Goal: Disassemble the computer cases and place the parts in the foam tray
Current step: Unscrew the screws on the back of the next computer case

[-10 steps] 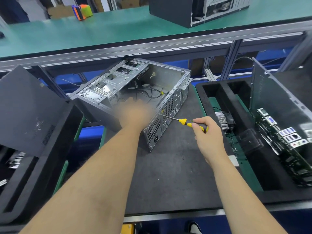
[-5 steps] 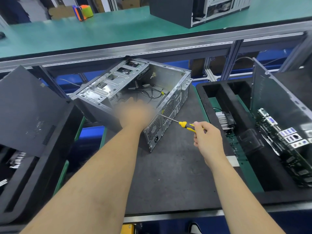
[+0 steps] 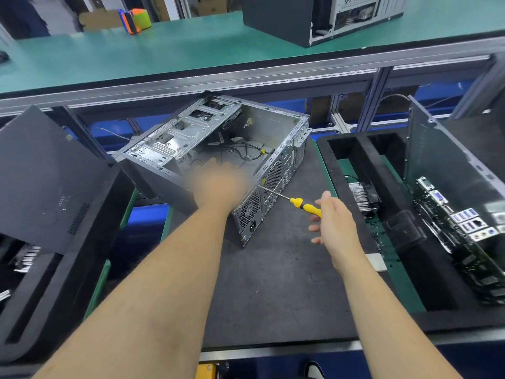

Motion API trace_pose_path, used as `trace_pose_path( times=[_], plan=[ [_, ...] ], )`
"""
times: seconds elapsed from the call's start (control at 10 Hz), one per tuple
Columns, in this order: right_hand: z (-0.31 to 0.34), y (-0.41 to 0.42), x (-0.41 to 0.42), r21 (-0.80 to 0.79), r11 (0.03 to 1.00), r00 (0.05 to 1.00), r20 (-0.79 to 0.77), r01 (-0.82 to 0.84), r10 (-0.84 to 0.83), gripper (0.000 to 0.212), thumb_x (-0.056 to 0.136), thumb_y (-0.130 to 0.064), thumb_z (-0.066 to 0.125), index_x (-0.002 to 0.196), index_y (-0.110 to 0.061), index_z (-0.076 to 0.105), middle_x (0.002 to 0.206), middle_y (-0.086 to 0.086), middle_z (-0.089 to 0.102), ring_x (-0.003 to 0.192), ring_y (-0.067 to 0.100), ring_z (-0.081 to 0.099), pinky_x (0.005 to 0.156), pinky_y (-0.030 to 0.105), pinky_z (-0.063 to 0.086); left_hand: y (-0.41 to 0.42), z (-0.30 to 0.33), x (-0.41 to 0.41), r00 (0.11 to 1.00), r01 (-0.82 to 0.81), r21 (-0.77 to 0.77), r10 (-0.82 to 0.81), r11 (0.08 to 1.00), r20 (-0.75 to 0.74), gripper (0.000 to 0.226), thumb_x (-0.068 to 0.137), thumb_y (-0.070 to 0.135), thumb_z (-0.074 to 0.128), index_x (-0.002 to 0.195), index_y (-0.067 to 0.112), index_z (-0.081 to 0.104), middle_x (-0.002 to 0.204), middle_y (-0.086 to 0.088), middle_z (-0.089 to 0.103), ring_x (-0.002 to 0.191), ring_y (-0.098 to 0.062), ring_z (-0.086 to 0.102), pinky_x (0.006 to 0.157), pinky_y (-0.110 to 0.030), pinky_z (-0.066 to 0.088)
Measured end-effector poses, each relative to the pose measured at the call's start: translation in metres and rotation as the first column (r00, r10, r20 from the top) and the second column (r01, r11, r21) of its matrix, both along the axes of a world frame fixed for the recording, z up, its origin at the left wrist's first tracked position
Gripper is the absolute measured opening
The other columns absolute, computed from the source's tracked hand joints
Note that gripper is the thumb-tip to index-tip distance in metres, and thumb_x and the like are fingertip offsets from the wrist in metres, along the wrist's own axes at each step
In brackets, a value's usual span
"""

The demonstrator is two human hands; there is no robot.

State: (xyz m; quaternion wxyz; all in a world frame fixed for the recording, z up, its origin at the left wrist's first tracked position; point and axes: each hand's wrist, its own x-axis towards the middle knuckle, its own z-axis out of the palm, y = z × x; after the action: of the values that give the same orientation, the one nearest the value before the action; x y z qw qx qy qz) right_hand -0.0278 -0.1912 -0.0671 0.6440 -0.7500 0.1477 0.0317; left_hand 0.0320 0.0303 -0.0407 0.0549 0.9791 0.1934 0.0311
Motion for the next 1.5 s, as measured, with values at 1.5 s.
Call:
trace_pose_path(
  times=[1.5],
  plan=[
    [0.0025, -0.0048, -0.0009, 0.062, 0.997, 0.999, 0.022, -0.048, 0.047, 0.025, 0.102, -0.027, 0.051, 0.089, -0.010, 0.064, 0.063, 0.004, 0.053, 0.041, 0.010, 0.041, 0.040, 0.023, 0.035, 0.0002, 0.0000, 0.0003, 1.000, -0.004, 0.009, 0.003, 1.000, 0.002, 0.052, 0.098, 0.045, 0.025, 0.131, 0.026, 0.061, 0.146, -0.005, 0.046, 0.128, -0.034, 0.041, 0.106, -0.051, 0.027]
  ],
)
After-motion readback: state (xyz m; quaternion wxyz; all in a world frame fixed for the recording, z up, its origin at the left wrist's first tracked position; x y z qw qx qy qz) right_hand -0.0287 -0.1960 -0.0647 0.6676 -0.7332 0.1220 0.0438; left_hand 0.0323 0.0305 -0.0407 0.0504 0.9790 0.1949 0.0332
